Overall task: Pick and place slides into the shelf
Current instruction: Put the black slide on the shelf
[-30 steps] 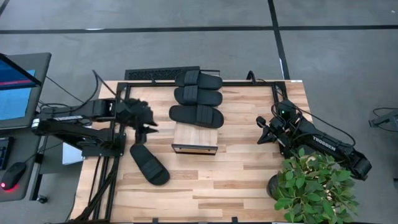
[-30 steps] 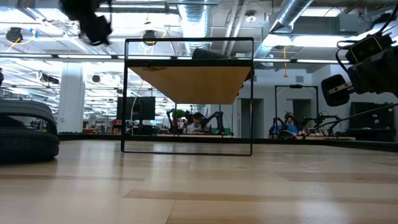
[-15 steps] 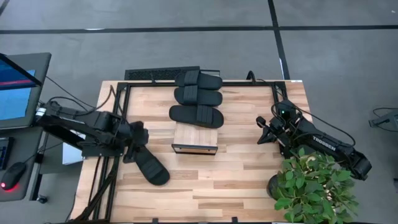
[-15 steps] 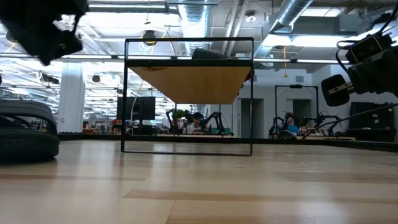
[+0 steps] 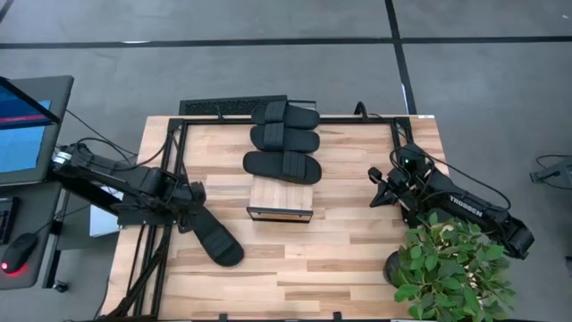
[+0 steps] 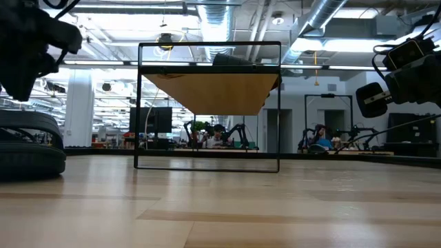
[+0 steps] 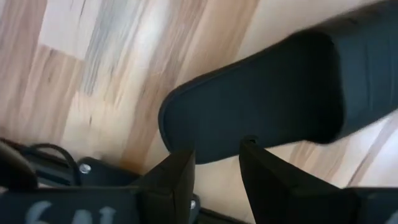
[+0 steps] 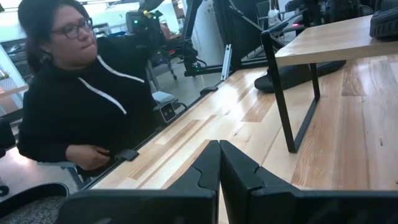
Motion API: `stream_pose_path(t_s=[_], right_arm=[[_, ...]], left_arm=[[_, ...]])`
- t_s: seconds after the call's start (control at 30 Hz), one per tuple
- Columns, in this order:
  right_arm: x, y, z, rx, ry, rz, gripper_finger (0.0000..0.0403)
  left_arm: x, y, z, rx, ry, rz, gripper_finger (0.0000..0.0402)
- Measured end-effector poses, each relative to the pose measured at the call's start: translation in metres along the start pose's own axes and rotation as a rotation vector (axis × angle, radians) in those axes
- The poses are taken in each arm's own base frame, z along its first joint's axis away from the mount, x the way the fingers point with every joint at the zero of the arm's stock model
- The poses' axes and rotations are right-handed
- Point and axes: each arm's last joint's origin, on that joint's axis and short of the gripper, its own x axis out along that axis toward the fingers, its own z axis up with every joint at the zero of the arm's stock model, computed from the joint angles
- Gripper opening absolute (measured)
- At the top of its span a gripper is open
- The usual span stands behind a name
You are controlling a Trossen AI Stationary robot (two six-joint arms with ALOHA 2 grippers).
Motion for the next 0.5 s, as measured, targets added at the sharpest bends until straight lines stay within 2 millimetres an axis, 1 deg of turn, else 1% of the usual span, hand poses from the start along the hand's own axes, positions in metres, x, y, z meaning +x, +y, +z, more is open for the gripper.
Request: stream_pose_path(t_s=[0.13,0.27,0.5], right_arm=[[0.000,0.000,0.000,0.000,0.000,0.000,0.0000],[0.000,0.000,0.000,0.000,0.000,0.000,0.0000],[0.000,0.000,0.000,0.000,0.000,0.000,0.0000]], left_arm=[[0.007,0.002,-0.002,-0.086,0.001,0.025,0.0114],[0.022,0.003,-0.004,-0.163,-0.005,0.025,0.0114],[0.050,0.001,-0.006,-0.274,-0.007,-0.063,0.0114]])
